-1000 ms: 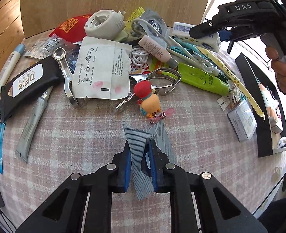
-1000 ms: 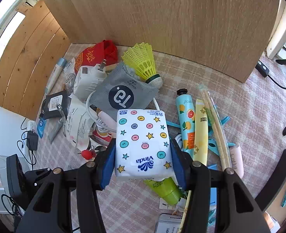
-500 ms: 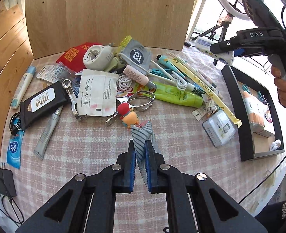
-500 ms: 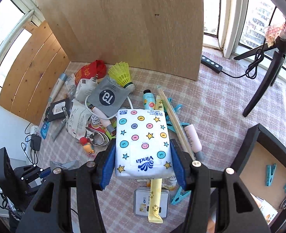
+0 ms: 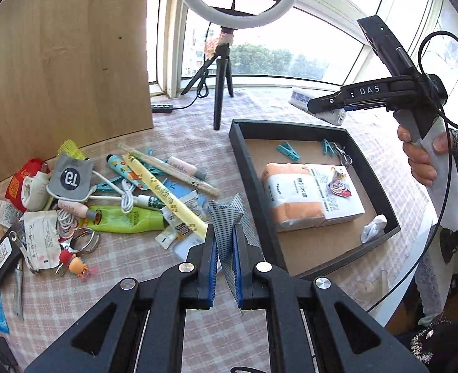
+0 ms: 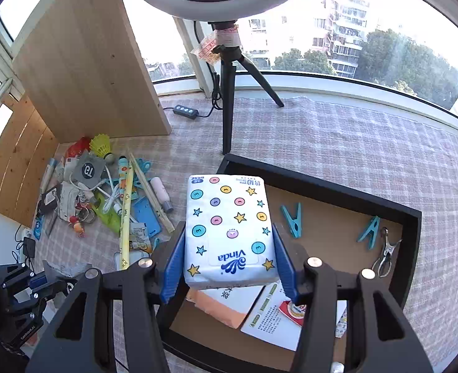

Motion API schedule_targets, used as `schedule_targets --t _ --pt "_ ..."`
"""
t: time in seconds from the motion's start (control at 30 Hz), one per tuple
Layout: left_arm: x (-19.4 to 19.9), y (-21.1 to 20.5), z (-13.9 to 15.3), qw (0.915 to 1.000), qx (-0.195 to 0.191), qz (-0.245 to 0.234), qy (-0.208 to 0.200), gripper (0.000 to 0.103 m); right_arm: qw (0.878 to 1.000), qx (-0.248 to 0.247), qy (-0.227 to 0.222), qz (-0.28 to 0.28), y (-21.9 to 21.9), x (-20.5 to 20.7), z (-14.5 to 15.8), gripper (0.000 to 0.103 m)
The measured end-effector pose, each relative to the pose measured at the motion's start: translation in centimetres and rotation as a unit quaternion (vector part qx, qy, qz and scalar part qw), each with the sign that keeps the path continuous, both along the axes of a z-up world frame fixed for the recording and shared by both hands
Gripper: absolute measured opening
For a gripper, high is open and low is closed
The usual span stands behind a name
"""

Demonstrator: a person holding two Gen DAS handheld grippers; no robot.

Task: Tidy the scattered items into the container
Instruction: 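Carry the tissue pack and grey pouch into the tray and open both tools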

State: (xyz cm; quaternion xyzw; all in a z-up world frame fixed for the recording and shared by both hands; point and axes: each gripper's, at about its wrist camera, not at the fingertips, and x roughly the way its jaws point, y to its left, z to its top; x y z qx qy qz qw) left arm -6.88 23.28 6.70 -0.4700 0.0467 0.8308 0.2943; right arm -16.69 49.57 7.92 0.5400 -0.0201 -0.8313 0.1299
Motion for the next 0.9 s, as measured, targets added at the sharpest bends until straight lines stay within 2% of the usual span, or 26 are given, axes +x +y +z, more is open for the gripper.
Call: schedule_targets --t 0.27,0.43,0.47,0.5,0.57,0.7,0.9 --pt "2.4 11.2 -0.8 0.9940 0.022 -0.106 -0.016 0.008 0.995 0.020 -0.013 -0.100 10.9 2.5 -2.0 0.051" --pt "3.5 15.8 -1.8 0.9895 0.017 -0.140 -0.032 0.010 0.990 0.025 -0.022 -0.139 14.8 3.4 -3.2 0.053" --pt "3.5 16.4 -2.1 0.9893 0.013 -0.141 -0.035 0.016 0.989 0.019 -0.022 -0.142 15.3 3.5 -3.3 0.053" --pt "3.5 16.8 -2.4 0.9901 0.003 -0.135 -0.038 0.038 0.989 0.013 -0.025 -0.144 15.7 3.7 -3.4 0.057" --pt "3.2 16.9 -3.0 0.9928 -0.013 -0.112 -0.040 0.066 0.987 0.000 -0.030 -0.156 16.3 3.8 -3.3 0.063" --pt "3.0 15.7 -2.9 0.9944 -0.006 -0.098 -0.039 0.064 0.987 -0.002 -0.022 -0.160 16.0 4.1 -3.0 0.063" --pt "2.0 12.9 -2.2 0.9979 -0.005 -0.058 -0.026 0.064 0.991 -0.008 -0.022 -0.128 12.9 3.4 -3.1 0.063"
